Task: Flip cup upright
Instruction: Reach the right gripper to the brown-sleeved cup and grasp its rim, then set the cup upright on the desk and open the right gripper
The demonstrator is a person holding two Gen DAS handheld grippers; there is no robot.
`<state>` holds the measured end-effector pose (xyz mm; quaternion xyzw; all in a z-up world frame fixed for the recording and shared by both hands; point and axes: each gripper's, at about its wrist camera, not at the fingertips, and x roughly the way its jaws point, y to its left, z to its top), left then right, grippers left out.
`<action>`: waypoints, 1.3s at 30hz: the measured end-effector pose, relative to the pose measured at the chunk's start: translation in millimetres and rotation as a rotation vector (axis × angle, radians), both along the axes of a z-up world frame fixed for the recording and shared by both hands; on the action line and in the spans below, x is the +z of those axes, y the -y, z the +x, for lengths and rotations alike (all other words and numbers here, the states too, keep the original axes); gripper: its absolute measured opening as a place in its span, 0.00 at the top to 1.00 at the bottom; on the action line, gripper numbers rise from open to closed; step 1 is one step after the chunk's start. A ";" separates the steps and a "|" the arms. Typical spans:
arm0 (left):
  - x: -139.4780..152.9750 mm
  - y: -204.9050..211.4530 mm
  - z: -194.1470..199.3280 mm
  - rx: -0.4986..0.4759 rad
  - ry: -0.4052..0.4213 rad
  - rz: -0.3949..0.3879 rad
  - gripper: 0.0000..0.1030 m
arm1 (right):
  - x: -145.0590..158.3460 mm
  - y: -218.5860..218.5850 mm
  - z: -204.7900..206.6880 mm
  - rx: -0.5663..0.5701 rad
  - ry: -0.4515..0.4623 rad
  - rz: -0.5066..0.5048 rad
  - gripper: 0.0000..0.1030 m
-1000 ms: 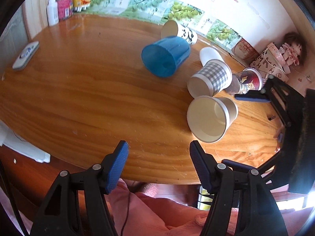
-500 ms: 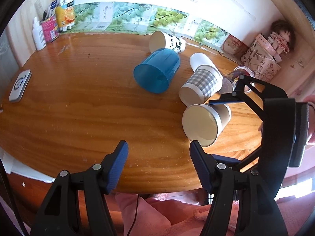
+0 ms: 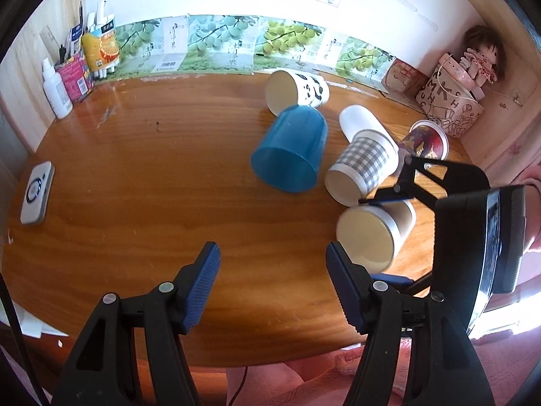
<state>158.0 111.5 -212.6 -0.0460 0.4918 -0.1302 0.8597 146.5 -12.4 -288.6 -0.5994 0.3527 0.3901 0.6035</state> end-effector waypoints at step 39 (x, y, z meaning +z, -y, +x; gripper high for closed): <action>43.3 -26.7 54.3 -0.173 0.147 0.234 0.33 | 57.5 27.8 37.8 -0.873 0.044 0.749 0.29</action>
